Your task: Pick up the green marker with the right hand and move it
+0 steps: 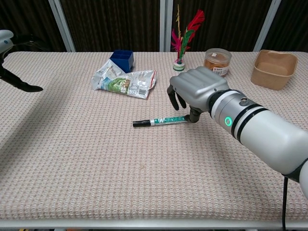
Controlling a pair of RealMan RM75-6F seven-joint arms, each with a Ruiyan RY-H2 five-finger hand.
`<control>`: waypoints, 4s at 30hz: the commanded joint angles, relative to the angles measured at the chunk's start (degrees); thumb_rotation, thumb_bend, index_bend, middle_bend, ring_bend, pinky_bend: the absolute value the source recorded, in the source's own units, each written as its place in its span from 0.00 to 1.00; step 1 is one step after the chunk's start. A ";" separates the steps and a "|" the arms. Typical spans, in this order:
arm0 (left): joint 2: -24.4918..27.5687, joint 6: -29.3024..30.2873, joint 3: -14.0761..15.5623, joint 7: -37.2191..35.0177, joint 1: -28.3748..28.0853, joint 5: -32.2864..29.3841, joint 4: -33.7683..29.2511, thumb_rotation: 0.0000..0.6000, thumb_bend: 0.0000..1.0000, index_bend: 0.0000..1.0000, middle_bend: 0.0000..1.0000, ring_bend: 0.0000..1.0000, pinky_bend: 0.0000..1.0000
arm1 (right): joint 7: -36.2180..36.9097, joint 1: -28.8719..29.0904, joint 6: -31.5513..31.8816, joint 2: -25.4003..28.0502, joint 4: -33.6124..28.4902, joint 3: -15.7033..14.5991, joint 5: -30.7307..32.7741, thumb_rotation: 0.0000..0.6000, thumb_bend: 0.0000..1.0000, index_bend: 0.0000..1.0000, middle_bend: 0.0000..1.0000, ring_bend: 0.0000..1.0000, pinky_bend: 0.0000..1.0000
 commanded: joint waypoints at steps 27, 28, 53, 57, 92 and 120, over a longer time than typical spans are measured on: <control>-0.05 -2.69 1.57 -1.94 -0.05 -0.59 1.55 1.00 0.05 0.20 0.16 0.10 0.07 | 0.35 -1.38 -0.32 -7.56 10.79 1.39 0.29 1.00 0.21 0.47 0.47 0.50 0.69; -0.06 -2.74 1.61 -1.85 -0.06 -0.60 1.53 1.00 0.05 0.20 0.16 0.10 0.07 | 0.04 -1.40 -0.09 -7.84 11.09 1.50 0.38 1.00 0.21 0.47 0.47 0.50 0.69; 0.30 -2.62 1.83 -3.17 -0.11 0.22 0.85 1.00 0.05 0.21 0.17 0.10 0.07 | -1.38 -1.98 -0.66 -11.58 15.09 2.85 0.28 1.00 0.23 0.50 0.51 0.51 0.69; 0.20 -2.83 1.83 -3.36 -0.10 -0.01 0.92 1.00 0.05 0.21 0.17 0.10 0.07 | -1.50 -1.97 -0.80 -11.94 15.50 3.08 0.15 1.00 0.24 0.53 0.53 0.51 0.69; -9.52 -5.84 -5.55 5.01 -9.39 -6.25 3.75 1.00 0.13 0.29 0.31 0.19 0.21 | -3.93 4.89 9.13 -13.53 27.10 17.03 -4.29 1.00 0.28 0.66 0.64 0.56 0.71; -24.45 -2.81 -15.15 17.71 -20.59 -22.89 10.53 1.00 0.19 0.43 0.44 0.36 0.37 | 5.62 19.84 5.85 -23.03 41.49 15.67 10.43 1.00 0.28 0.66 0.63 0.56 0.66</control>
